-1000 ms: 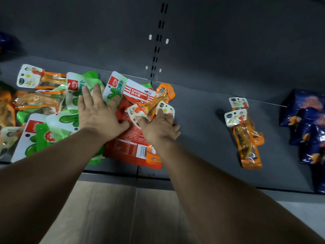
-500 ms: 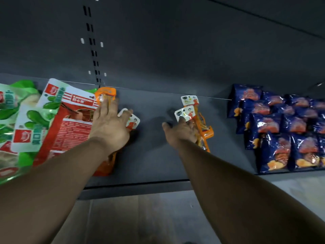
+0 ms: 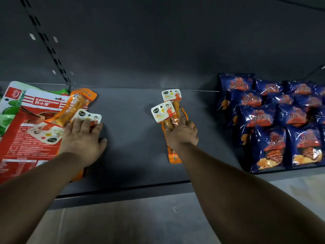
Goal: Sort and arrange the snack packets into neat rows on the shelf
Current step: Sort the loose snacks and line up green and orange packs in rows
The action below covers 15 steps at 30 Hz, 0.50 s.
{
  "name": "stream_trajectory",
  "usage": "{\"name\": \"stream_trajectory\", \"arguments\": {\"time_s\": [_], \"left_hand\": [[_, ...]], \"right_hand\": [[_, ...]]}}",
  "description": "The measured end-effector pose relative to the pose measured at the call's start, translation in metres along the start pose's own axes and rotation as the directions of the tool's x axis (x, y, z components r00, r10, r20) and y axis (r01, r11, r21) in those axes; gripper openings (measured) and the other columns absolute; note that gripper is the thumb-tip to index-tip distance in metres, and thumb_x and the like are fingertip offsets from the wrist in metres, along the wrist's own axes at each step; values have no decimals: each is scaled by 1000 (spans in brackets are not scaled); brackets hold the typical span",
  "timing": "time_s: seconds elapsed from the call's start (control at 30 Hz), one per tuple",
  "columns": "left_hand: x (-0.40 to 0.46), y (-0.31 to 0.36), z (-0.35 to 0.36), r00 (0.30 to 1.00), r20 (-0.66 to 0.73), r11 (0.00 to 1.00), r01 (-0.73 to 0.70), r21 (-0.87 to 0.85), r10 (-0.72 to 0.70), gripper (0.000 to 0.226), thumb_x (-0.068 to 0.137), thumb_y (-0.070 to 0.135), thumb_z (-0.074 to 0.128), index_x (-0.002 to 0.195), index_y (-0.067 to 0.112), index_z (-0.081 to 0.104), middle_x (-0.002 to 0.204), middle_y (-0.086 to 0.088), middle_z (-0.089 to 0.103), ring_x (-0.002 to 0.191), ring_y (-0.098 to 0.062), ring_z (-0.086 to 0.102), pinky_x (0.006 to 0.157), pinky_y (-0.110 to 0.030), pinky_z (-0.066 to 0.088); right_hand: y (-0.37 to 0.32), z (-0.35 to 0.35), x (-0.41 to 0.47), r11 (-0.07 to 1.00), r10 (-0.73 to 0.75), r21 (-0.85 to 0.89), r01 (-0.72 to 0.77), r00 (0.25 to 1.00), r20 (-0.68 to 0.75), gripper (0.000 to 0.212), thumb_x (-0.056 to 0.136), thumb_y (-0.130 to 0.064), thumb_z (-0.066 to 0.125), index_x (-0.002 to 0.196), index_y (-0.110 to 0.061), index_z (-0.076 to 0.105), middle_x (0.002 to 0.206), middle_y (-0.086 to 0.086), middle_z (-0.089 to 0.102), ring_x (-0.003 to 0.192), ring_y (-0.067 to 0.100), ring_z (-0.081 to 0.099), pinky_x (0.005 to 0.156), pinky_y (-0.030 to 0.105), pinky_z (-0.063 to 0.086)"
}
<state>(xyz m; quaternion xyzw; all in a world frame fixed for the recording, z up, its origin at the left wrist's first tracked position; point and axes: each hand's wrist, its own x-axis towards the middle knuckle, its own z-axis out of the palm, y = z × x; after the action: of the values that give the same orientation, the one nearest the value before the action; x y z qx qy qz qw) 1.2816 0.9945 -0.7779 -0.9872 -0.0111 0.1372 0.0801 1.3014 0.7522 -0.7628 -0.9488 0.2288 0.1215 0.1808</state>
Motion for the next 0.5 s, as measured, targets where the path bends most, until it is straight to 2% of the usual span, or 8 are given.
{"name": "stream_trajectory", "arguments": {"time_s": [0.1,0.23,0.37,0.5], "left_hand": [[0,13,-4,1000,-28,1000,-1,-16,1,64,93,52,34,149,23,25,153,-14,20,143,-34,12,116,-43,8],[-6,49,-11,993,-60,983,-105,-148,97,64,93,50,39,149,23,25,154,-11,19,144,-31,12,115,-42,12],[-20,94,-20,982,-67,929,-191,-318,179,78,78,62,19,148,28,25,154,-5,20,143,-26,15,112,-39,19],[-33,139,-23,969,-69,879,-246,-409,239,85,71,70,12,149,37,14,157,0,10,144,-21,8,113,-35,18]], "right_hand": [[5,-1,2,997,-57,-43,57,998,-14,64,93,-43,49,146,-19,23,146,11,28,133,33,27,104,43,33],[8,-1,2,993,-105,-56,104,994,-13,59,93,-42,49,143,-20,28,142,10,32,129,32,30,101,41,35],[10,-5,5,988,-151,-45,151,988,-9,53,94,-43,46,140,-19,35,138,10,35,126,31,33,100,40,34],[19,-20,20,985,-152,66,157,986,-72,46,96,-42,44,136,-21,46,137,8,40,127,28,35,101,38,33]]}}
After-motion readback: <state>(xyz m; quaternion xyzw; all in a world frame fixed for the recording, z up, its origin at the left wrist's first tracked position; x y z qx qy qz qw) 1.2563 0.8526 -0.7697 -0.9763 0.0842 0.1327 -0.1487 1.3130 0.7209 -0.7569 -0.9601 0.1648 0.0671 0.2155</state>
